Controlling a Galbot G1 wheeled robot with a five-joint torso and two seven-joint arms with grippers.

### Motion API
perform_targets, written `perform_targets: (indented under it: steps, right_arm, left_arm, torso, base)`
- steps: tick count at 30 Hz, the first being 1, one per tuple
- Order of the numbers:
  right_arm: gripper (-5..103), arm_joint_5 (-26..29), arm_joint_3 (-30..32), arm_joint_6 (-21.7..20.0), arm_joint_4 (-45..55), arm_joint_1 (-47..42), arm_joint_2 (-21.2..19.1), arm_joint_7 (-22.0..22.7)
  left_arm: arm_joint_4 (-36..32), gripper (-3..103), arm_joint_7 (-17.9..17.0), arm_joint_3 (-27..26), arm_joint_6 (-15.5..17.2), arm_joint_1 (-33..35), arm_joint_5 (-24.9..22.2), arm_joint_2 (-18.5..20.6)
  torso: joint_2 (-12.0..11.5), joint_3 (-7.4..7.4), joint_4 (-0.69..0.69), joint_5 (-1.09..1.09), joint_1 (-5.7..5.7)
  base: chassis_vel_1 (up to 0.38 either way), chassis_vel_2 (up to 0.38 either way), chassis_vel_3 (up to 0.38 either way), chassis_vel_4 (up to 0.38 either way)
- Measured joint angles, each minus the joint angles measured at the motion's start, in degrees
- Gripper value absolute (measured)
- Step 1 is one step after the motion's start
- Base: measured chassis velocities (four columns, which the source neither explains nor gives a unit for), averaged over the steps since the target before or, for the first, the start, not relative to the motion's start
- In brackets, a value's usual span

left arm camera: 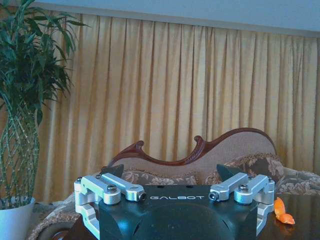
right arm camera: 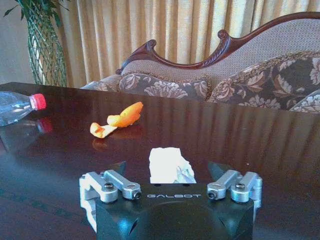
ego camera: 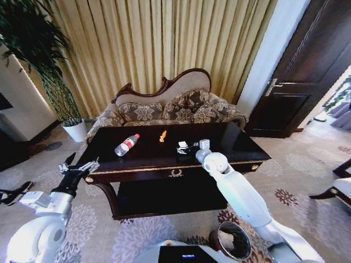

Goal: Move to the front of the table and place the trash on the table into the trash bin.

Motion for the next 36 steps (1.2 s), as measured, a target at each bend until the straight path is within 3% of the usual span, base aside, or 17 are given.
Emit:
perform_targets:
  steps: [4, 8, 10, 13, 14, 16, 22, 25, 33, 36]
  right_arm:
    - [72, -1.1, 0.5, 0.8, -0.1, -0.7, -0.2, 0.0]
    - [66, -1.7, 0.6, 0.8, -0.2, -1.0, -0.3, 0.0]
    - [50, -2.1, 0.8, 0.9, -0.2, -1.4, -0.3, 0.0]
    - [44, -2.8, 0.9, 1.3, -0.2, -1.7, -0.4, 0.0]
    - [34, -3.0, 1.0, 1.5, -0.2, -1.8, -0.5, 0.0]
    - [34, -3.0, 1.0, 1.6, -0.2, -1.9, -0.5, 0.0]
    - [7, -3.0, 1.6, 2.0, 0.6, -2.4, -0.7, 0.0]
    - [1, -2.3, 2.5, 3.2, 1.5, -2.9, -0.6, 0.0]
    - [0, 0.5, 7.6, 6.4, 5.0, -3.3, -0.6, 0.0]
    - [0, 1.0, 12.9, 11.7, 7.6, -5.9, -0.8, 0.0]
  left_arm:
    - [0.0, 100, 0.0, 0.7, 0.0, 0.0, 0.2, -0.1]
    - [0.0, 100, 0.0, 1.0, 0.0, -0.1, 0.2, -0.1]
    - [0.0, 100, 0.0, 1.1, 0.0, -0.4, 0.2, 0.1]
    - [0.2, 100, 0.0, 1.0, 0.0, -0.5, 0.3, 0.2]
    - [0.3, 100, 0.0, 0.8, -0.1, -0.5, 0.2, 0.2]
    - [0.3, 100, 0.0, 0.8, -0.1, -0.5, 0.2, 0.2]
    - [0.3, 100, 0.0, 0.5, -0.2, -0.4, 0.2, 0.2]
    - [0.3, 100, 0.1, 0.4, -0.2, -0.3, 0.2, 0.2]
    - [0.3, 100, 0.1, 0.4, -0.2, -0.5, 0.2, 0.2]
    - [0.5, 100, -0.3, 0.5, -0.3, -1.1, 0.1, 0.1]
  torso:
    - [0.0, 0.00, 0.00, 0.00, 0.00]
    - [0.0, 0.00, 0.00, 0.00, 0.00]
    - [0.0, 0.00, 0.00, 0.00, 0.00]
    - [0.0, 0.00, 0.00, 0.00, 0.00]
    - [0.0, 0.00, 0.00, 0.00, 0.00]
    - [0.0, 0.00, 0.00, 0.00, 0.00]
    - [0.0, 0.00, 0.00, 0.00, 0.00]
    - [0.0, 0.00, 0.01, 0.00, 0.00]
    - [0.0, 0.00, 0.01, 0.00, 0.00]
    - [0.0, 0.00, 0.00, 0.00, 0.00]
  base:
    - [0.000, 0.000, 0.000, 0.000]
    - [0.000, 0.000, 0.000, 0.000]
    - [0.000, 0.000, 0.000, 0.000]
    - [0.000, 0.000, 0.000, 0.000]
    - [0.000, 0.000, 0.000, 0.000]
    - [0.000, 0.000, 0.000, 0.000]
    - [0.000, 0.000, 0.000, 0.000]
    - [0.000, 0.000, 0.000, 0.000]
    - [0.000, 0.000, 0.000, 0.000]
    - [0.000, 0.000, 0.000, 0.000]
